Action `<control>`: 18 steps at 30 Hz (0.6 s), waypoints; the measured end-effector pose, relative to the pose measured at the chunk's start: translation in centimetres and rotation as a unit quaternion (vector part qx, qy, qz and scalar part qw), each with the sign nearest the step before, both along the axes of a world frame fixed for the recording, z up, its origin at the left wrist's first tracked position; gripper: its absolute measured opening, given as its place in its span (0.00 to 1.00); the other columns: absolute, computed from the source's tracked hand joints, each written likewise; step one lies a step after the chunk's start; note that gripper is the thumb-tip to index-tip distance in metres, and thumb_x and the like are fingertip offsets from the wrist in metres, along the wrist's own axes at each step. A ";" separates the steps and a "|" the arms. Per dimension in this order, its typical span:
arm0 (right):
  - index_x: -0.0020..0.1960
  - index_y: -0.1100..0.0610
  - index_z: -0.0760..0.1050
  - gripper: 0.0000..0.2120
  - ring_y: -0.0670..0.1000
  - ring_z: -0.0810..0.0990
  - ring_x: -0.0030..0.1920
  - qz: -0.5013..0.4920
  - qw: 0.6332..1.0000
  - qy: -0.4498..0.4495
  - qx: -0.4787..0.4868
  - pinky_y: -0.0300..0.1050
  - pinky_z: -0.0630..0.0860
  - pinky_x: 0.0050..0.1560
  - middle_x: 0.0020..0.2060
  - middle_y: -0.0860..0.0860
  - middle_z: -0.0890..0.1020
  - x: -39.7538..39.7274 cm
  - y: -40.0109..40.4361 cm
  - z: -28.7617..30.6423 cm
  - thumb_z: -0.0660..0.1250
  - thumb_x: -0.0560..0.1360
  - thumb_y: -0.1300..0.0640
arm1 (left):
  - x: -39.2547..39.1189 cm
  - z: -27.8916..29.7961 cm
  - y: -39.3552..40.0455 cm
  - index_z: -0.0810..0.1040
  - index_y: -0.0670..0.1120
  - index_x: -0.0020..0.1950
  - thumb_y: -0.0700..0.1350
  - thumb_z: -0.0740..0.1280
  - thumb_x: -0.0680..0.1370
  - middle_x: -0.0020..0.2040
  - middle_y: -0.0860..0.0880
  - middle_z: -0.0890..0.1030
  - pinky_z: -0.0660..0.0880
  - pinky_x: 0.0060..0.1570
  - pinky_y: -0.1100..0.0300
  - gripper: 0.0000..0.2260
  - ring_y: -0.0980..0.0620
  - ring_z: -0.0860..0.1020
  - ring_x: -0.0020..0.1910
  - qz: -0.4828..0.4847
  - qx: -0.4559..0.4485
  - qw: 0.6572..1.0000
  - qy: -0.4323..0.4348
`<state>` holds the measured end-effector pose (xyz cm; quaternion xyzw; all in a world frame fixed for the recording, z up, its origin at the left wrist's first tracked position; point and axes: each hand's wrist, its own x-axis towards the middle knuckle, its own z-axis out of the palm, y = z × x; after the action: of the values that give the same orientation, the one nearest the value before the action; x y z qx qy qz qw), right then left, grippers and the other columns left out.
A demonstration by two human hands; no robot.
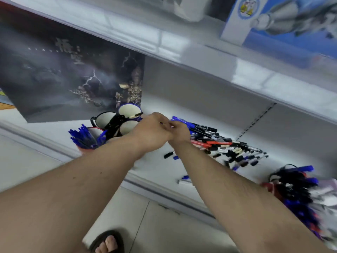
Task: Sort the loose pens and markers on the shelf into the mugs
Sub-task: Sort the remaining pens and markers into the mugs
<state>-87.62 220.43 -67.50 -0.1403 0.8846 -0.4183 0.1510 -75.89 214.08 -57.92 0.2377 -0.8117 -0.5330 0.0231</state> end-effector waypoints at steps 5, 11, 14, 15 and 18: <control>0.36 0.52 0.74 0.11 0.48 0.70 0.33 -0.045 0.998 -0.027 -0.031 0.42 0.65 0.34 0.31 0.48 0.76 4.7 10.4 -0.3 0.62 0.76 0.61 | 0.1 -1.3 6.5 0.73 0.47 0.63 0.42 0.68 0.76 0.50 0.50 0.83 0.75 0.42 0.62 0.15 0.54 0.79 0.41 -0.165 -0.115 0.979 -0.029; 0.32 0.54 0.69 0.19 0.45 0.69 0.30 -0.142 0.989 -0.035 -0.002 0.45 0.62 0.32 0.28 0.46 0.71 7.0 18.9 -0.2 0.62 0.80 0.50 | -0.3 -3.8 12.0 0.74 0.49 0.63 0.41 0.67 0.76 0.49 0.55 0.80 0.77 0.50 0.58 0.15 0.51 0.79 0.46 -0.233 -0.170 0.957 -0.038; 0.38 0.60 0.75 0.17 0.49 0.70 0.31 -0.148 0.987 -0.055 0.015 0.43 0.63 0.29 0.29 0.50 0.73 7.4 21.2 -0.7 0.61 0.80 0.51 | -1.1 -6.3 14.5 0.74 0.49 0.62 0.41 0.66 0.77 0.49 0.54 0.81 0.73 0.44 0.62 0.14 0.54 0.78 0.45 -0.237 -0.165 0.957 -0.041; 0.39 0.60 0.77 0.15 0.50 0.71 0.33 -0.141 0.988 -0.057 0.027 0.42 0.63 0.29 0.30 0.50 0.74 7.5 21.8 -1.0 0.61 0.80 0.52 | -1.3 -7.4 15.3 0.75 0.49 0.63 0.41 0.65 0.77 0.50 0.54 0.81 0.73 0.46 0.62 0.14 0.53 0.78 0.47 -0.232 -0.160 0.958 -0.050; 0.36 0.54 0.74 0.13 0.52 0.74 0.37 -0.119 0.990 -0.051 0.063 0.40 0.64 0.31 0.33 0.49 0.76 7.2 23.9 -2.8 0.62 0.78 0.54 | -2.0 -11.4 17.0 0.74 0.49 0.65 0.41 0.65 0.76 0.58 0.50 0.81 0.74 0.55 0.59 0.18 0.51 0.78 0.55 -0.238 -0.183 0.950 -0.089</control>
<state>-80.39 244.30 -70.31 -0.0027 0.9108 -0.3834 0.1533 -77.86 231.07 -69.35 0.0755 -0.9270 -0.3422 -0.1334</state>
